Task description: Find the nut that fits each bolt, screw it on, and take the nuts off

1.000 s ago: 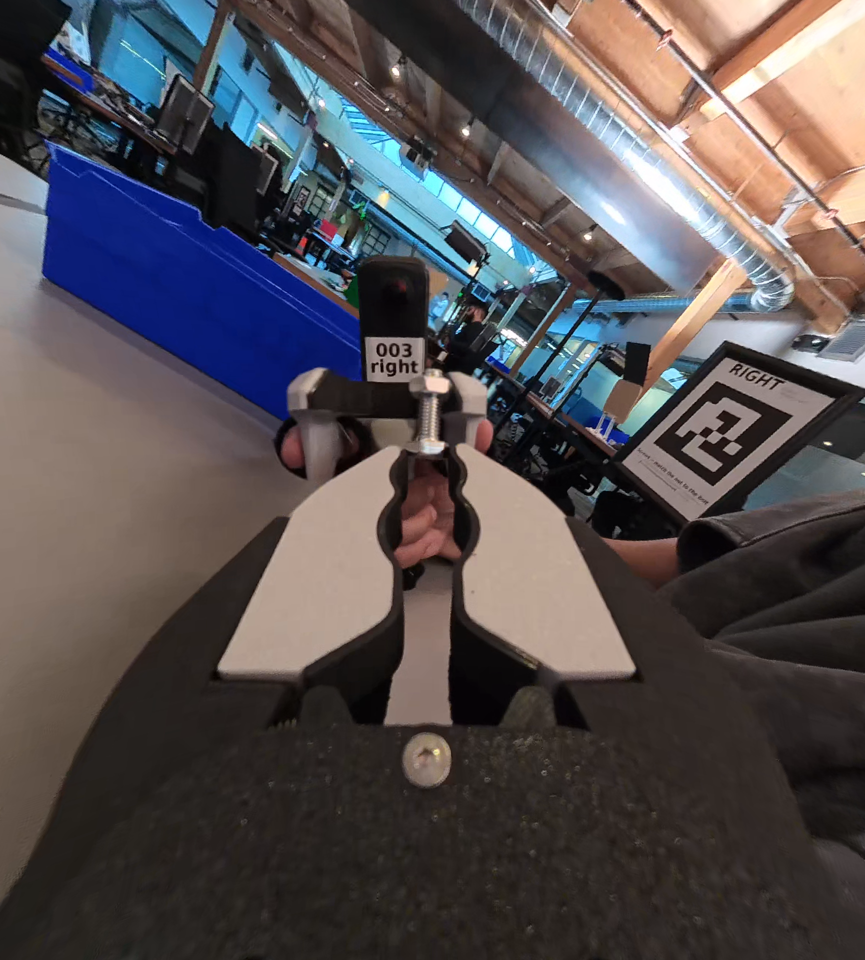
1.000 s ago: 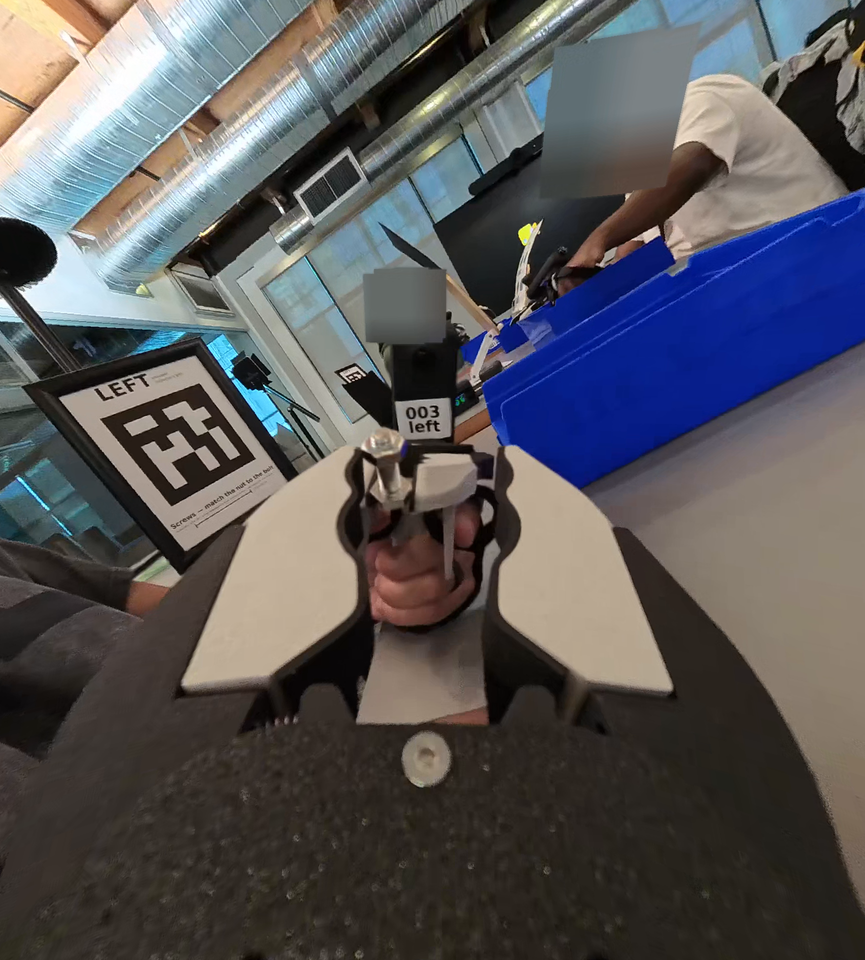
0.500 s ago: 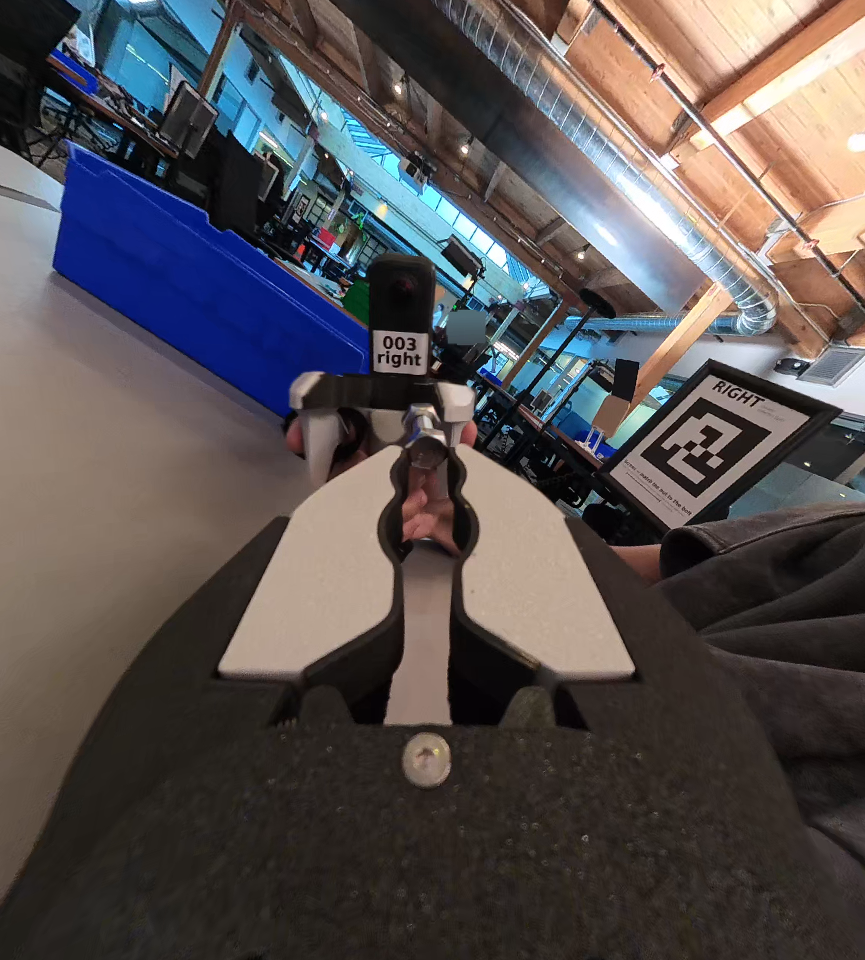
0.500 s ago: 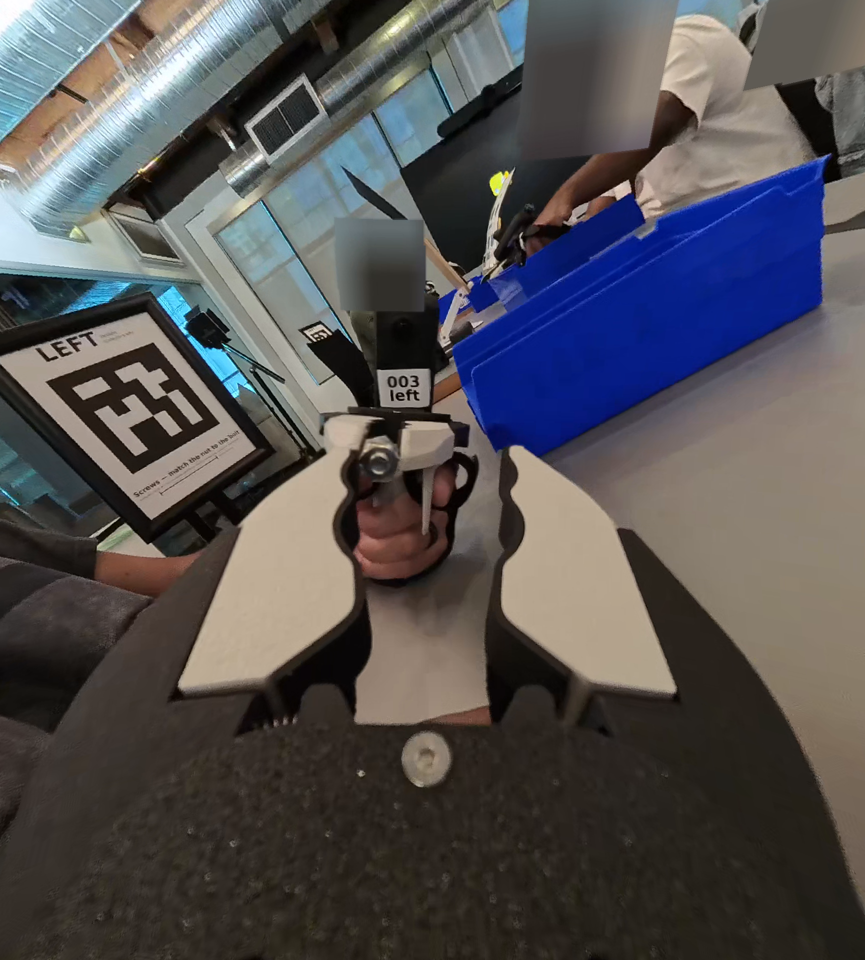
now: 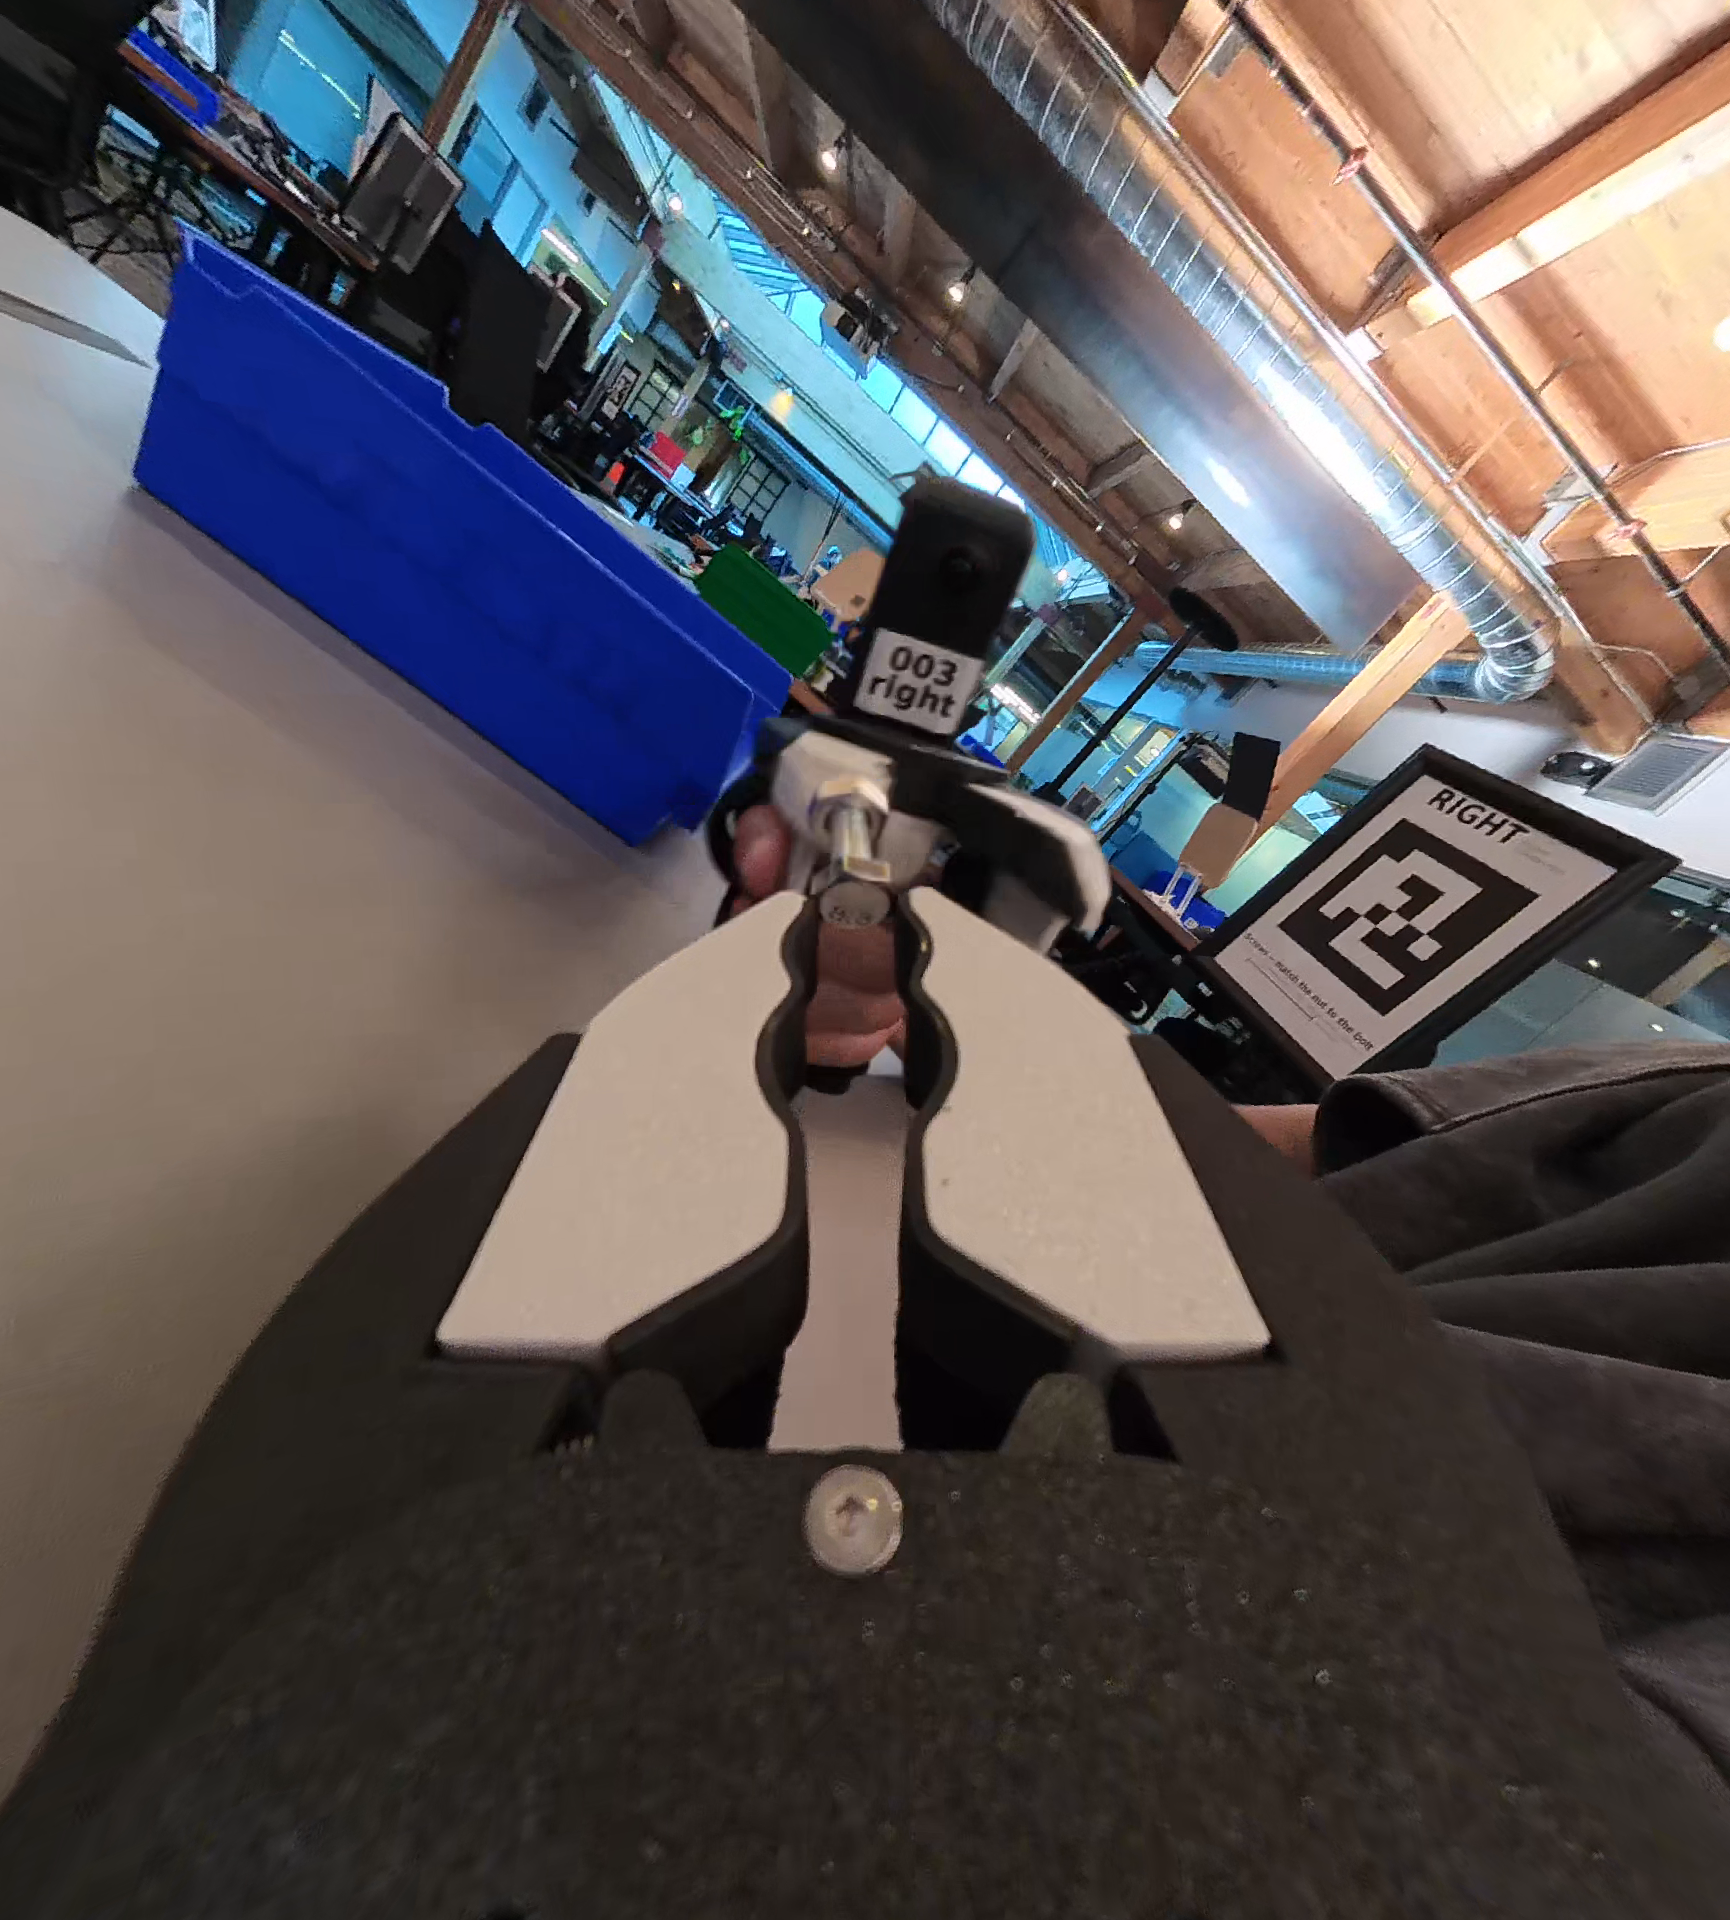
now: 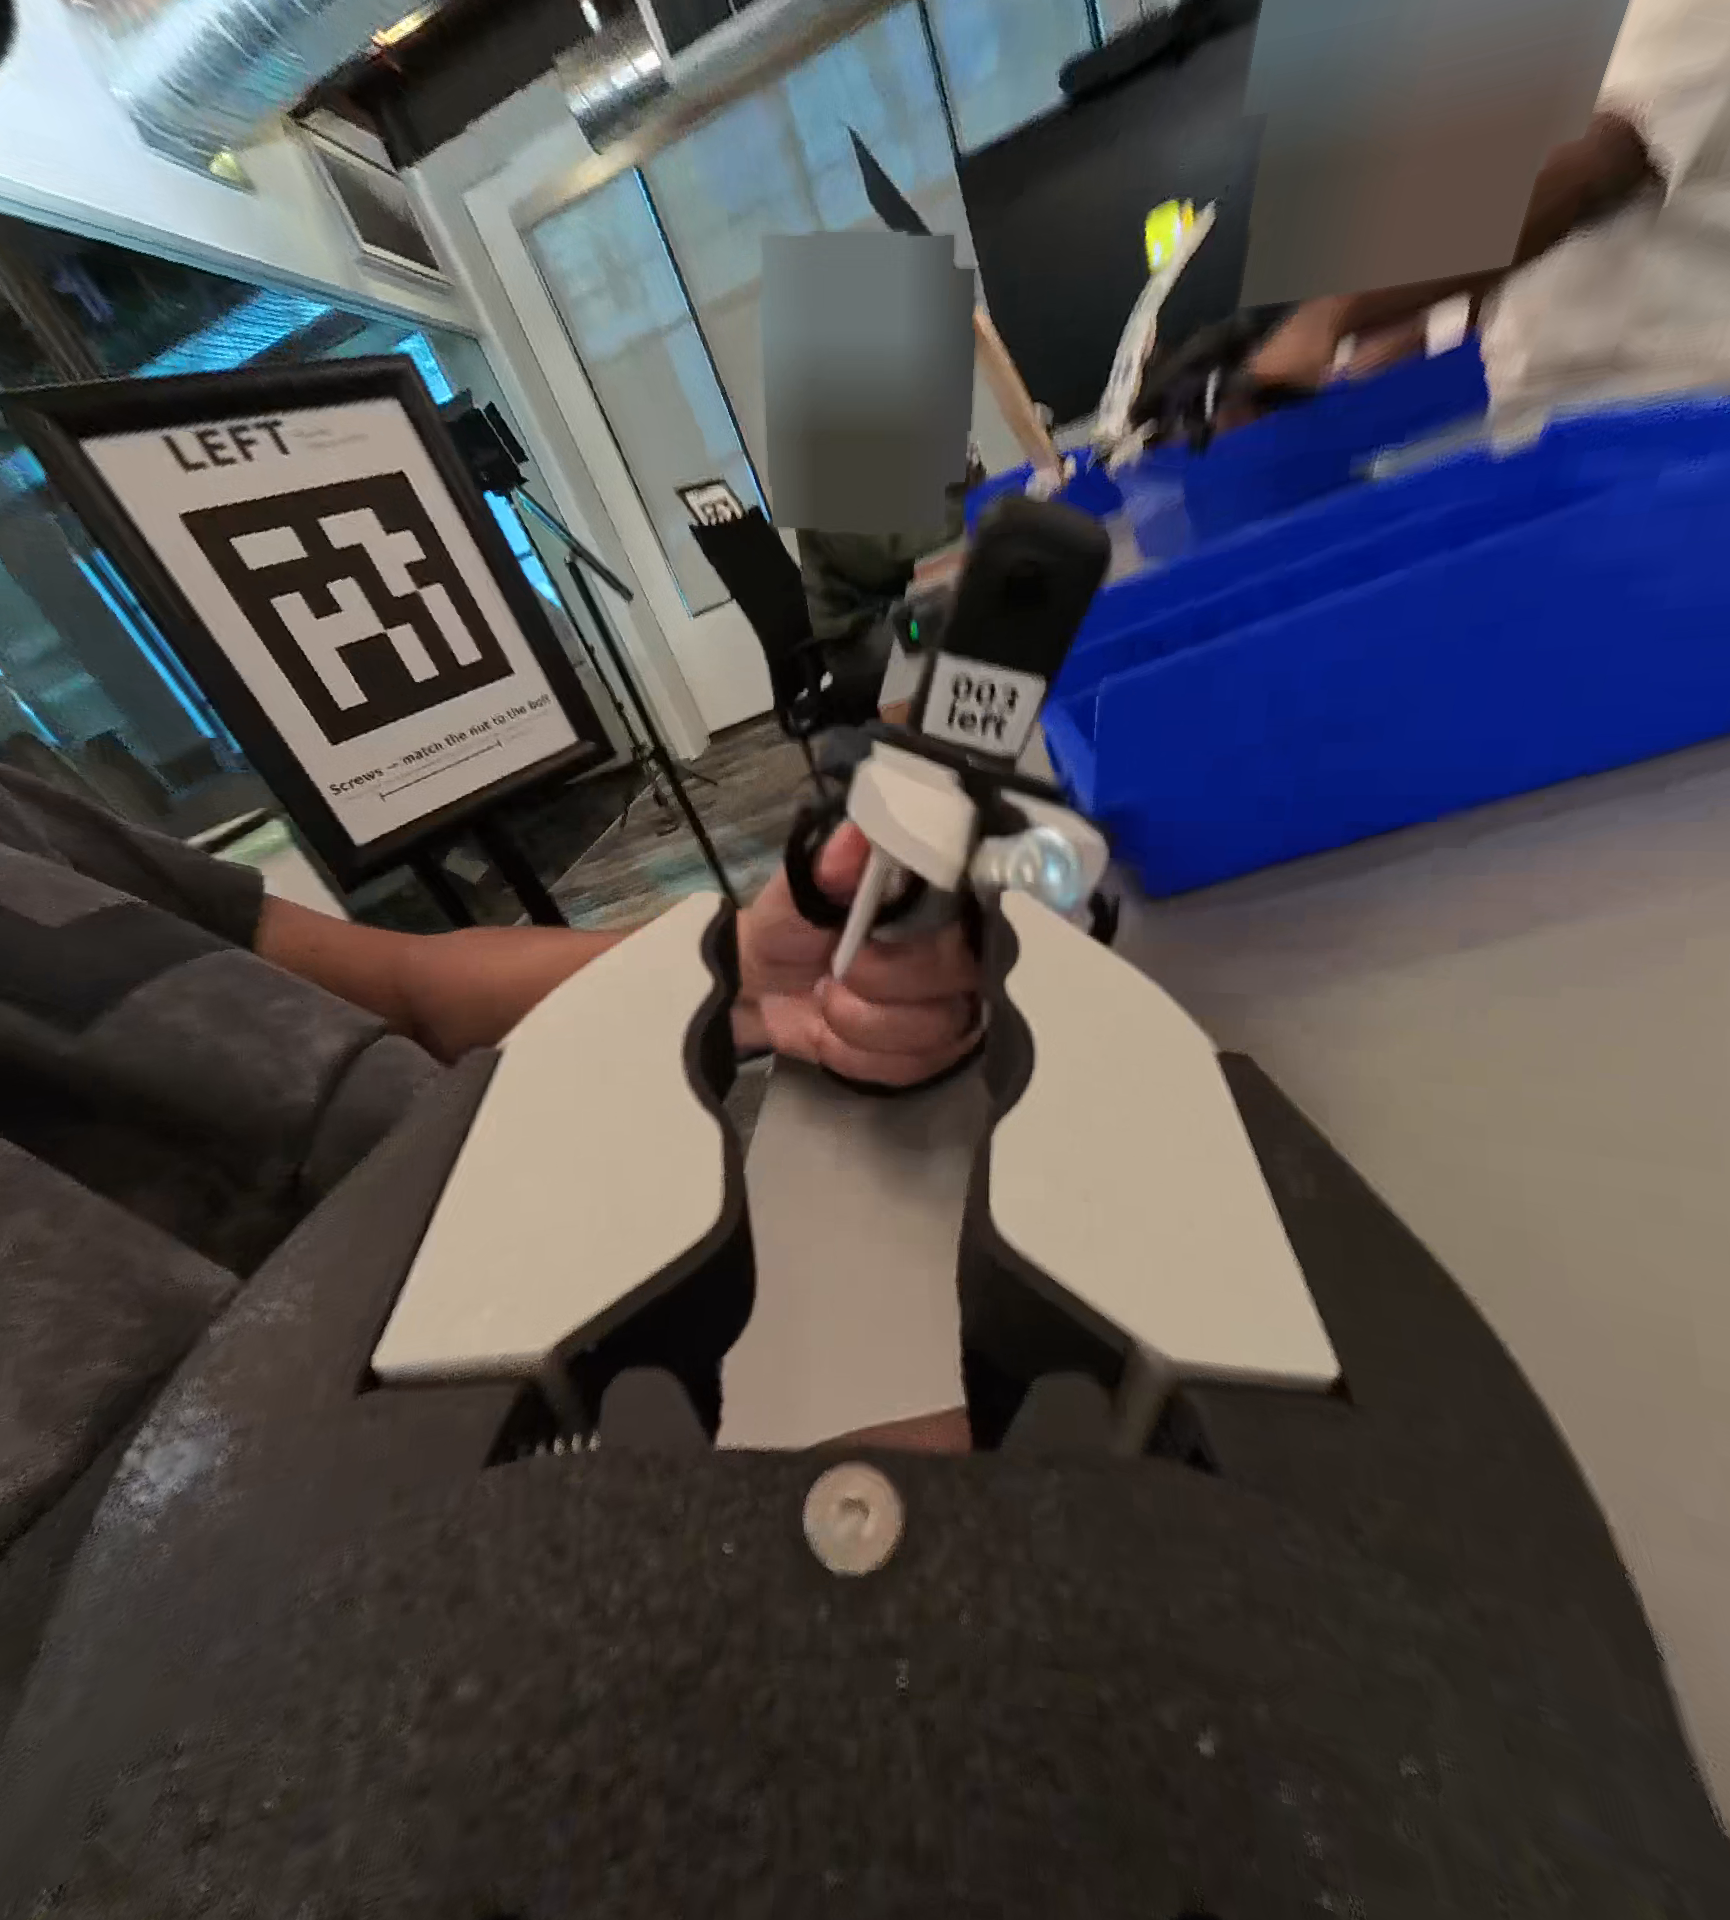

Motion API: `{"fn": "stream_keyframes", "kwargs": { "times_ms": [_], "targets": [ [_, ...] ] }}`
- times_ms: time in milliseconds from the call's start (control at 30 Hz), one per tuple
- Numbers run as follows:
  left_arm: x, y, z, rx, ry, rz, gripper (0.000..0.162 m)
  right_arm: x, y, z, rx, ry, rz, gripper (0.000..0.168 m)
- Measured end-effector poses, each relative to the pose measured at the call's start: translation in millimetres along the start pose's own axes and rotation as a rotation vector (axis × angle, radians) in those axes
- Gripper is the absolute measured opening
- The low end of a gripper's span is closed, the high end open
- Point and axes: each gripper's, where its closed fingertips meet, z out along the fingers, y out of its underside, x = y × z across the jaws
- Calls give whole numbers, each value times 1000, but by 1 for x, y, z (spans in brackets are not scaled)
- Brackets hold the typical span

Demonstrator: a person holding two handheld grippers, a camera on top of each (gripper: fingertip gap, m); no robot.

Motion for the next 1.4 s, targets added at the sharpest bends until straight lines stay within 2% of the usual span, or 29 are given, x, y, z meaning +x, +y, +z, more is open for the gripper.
{"fn": "stream_keyframes", "kwargs": {
  "times_ms": [100,167,233,300,333,367,433,533,600,667,700,767,867,933,1000,1100,1267,1367,1400],
  "targets": [
    [1,0,-1,-2,9,-2,13,3,-17,-6,80,67,-76,44],
    [5,-2,-1,5,31,0,13,15,1,-4,-3,91,0,49],
    [5,1,0,-15,31,6,13,15,15,0,-61,44,84,52],
    [4,7,3,-47,29,2,13,7,6,4,-20,1,78,50],
    [4,9,3,-60,26,-1,13,4,0,4,-5,-4,59,54],
    [3,11,4,-71,18,-2,13,-1,-6,4,15,-25,29,49],
    [2,11,4,-75,11,1,13,1,-16,-2,62,4,-3,48],
    [4,10,4,-68,27,1,13,17,13,-4,-72,54,59,49],
    [3,11,4,-76,23,2,13,10,23,0,-110,3,87,49],
    [5,13,5,-87,33,1,13,1,7,3,-41,-21,51,52],
    [3,14,6,-96,18,5,13,-2,-2,2,-18,-25,19,45],
    [4,16,6,-107,21,4,13,2,-8,-1,-8,7,1,44],
    [4,15,6,-101,27,4,13,16,18,-4,-102,41,68,44],
    [3,14,5,-98,19,1,13,10,29,-1,-146,-8,103,43],
    [3,15,6,-105,21,2,13,5,15,2,-95,-5,64,48],
    [1,17,7,-118,4,8,13,5,-4,-1,-24,23,-8,41],
    [0,14,5,-103,-1,3,13,15,30,-4,-158,28,82,44],
    [0,15,5,-109,-4,8,13,10,10,2,-86,35,26,46],
    [-2,15,5,-112,-14,9,13,8,4,1,-70,33,3,41]
  ]
}}
